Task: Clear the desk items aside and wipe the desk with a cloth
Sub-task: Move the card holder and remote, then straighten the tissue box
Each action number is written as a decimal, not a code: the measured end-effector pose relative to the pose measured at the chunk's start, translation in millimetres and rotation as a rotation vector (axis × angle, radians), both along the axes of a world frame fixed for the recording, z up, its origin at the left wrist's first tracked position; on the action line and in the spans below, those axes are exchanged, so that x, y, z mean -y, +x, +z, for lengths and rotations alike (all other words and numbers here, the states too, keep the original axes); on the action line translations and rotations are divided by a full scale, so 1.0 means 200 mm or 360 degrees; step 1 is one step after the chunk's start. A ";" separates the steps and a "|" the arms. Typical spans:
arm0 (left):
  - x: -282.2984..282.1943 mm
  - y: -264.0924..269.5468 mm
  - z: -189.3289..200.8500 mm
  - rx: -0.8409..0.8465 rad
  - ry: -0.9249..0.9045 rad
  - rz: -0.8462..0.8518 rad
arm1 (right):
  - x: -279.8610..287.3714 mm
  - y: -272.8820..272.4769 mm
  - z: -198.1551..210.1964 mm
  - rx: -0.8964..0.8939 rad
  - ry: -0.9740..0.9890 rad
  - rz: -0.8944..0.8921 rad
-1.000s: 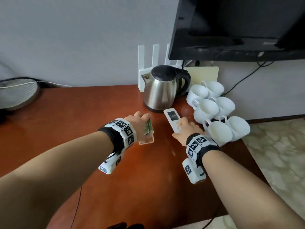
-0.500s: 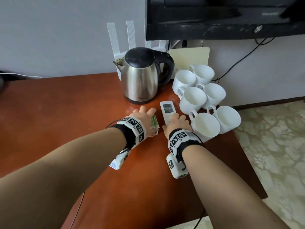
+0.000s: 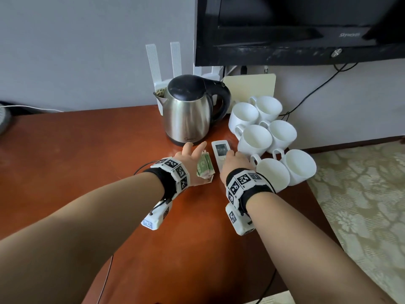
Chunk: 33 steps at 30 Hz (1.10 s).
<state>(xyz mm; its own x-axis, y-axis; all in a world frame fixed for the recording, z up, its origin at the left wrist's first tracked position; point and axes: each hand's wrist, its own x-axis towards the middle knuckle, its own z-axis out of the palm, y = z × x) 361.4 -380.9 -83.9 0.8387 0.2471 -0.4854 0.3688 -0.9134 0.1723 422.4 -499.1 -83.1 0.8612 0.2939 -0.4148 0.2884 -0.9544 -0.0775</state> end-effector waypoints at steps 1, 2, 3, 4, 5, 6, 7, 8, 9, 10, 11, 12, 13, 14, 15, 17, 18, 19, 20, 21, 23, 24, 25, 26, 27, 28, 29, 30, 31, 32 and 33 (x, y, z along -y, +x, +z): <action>-0.02 -0.01 0.01 0.0004 0.0005 -0.0006 | -0.01 -0.01 0.03 0.0016 -0.0010 0.0049; -0.03 -0.02 0.03 0.0017 0.0013 -0.0006 | -0.02 -0.01 0.06 0.0008 0.0002 0.0094; -0.05 -0.03 0.04 0.0043 0.0019 0.0007 | -0.04 -0.02 0.09 -0.0029 0.0046 0.0134; -0.07 -0.04 0.05 0.0078 0.0034 0.0035 | -0.05 -0.03 0.12 -0.0079 0.0118 0.0181; -0.10 -0.06 0.06 0.0106 0.0059 0.0069 | -0.07 -0.05 0.14 -0.0117 0.0198 0.0235; -0.12 -0.09 0.08 0.0119 0.0077 0.0113 | -0.10 -0.07 0.17 -0.0128 0.0267 0.0298; -0.15 -0.12 0.10 0.0129 0.0087 0.0155 | -0.12 -0.09 0.21 -0.0117 0.0319 0.0363; -0.19 -0.15 0.13 0.0141 0.0098 0.0187 | -0.16 -0.11 0.24 -0.0099 0.0359 0.0423; -0.23 -0.19 0.16 0.0154 0.0102 0.0215 | -0.20 -0.14 0.27 -0.0079 0.0384 0.0476; -0.28 -0.24 0.20 0.0182 0.0100 0.0248 | -0.24 -0.17 0.29 -0.0058 0.0399 0.0523; -0.32 -0.29 0.23 0.0217 0.0090 0.0282 | -0.30 -0.20 0.32 -0.0046 0.0409 0.0566; -0.38 -0.34 0.26 0.0250 0.0082 0.0312 | -0.35 -0.24 0.35 -0.0040 0.0418 0.0609; -0.44 -0.40 0.28 0.0266 0.0091 0.0337 | -0.41 -0.27 0.37 -0.0033 0.0421 0.0654; -0.51 -0.46 0.31 0.0274 0.0119 0.0358 | -0.48 -0.31 0.39 -0.0021 0.0419 0.0697; -0.58 -0.52 0.32 0.0286 0.0152 0.0376 | -0.54 -0.36 0.41 -0.0006 0.0422 0.0734; -0.74 -0.65 0.36 0.0334 0.0196 0.0434 | -0.69 -0.45 0.45 0.0008 0.0454 0.0795; -0.82 -0.72 0.38 0.0365 0.0213 0.0460 | -0.76 -0.49 0.46 0.0013 0.0467 0.0824; -0.90 -0.79 0.40 0.0397 0.0231 0.0487 | -0.84 -0.54 0.48 0.0024 0.0471 0.0860; -0.97 -0.87 0.43 0.0428 0.0255 0.0512 | -0.92 -0.60 0.50 0.0038 0.0472 0.0896; -1.05 -0.95 0.45 0.0453 0.0282 0.0539 | -1.01 -0.65 0.51 0.0043 0.0477 0.0928; -1.22 -1.12 0.51 0.0496 0.0342 0.0584 | -1.18 -0.78 0.56 0.0027 0.0493 0.0983; -1.30 -1.20 0.53 0.0511 0.0370 0.0606 | -1.26 -0.85 0.57 0.0019 0.0496 0.1012; -1.38 -1.29 0.56 0.0516 0.0393 0.0632 | -1.34 -0.91 0.59 0.0013 0.0498 0.1039; -1.45 -1.36 0.58 0.0511 0.0412 0.0667 | -1.42 -0.97 0.60 0.0007 0.0499 0.1064; -1.54 -1.44 0.60 0.0499 0.0427 0.0711 | -1.50 -1.03 0.61 0.0001 0.0504 0.1093; -1.62 -1.52 0.62 0.0480 0.0435 0.0753 | -1.58 -1.09 0.61 -0.0007 0.0510 0.1120; -1.70 -1.59 0.63 0.0463 0.0436 0.0790 | -1.66 -1.15 0.62 -0.0012 0.0514 0.1146; -1.78 -1.66 0.63 0.0452 0.0436 0.0822 | -1.73 -1.20 0.62 -0.0013 0.0517 0.1171; -1.85 -1.72 0.63 0.0443 0.0437 0.0850 | -1.81 -1.25 0.61 -0.0016 0.0516 0.1193; -1.92 -1.78 0.62 0.0436 0.0435 0.0874 | -1.88 -1.30 0.61 -0.0022 0.0513 0.1210; -1.98 -1.84 0.60 0.0424 0.0427 0.0893 | -1.95 -1.34 0.59 -0.0028 0.0507 0.1220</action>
<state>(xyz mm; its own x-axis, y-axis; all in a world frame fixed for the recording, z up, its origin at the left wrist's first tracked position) -6.2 15.0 35.9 0.6309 0.7630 -0.1407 0.7758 -0.6200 0.1169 154.1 -109.0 35.9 0.3682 0.9024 -0.2241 0.8462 -0.4251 -0.3215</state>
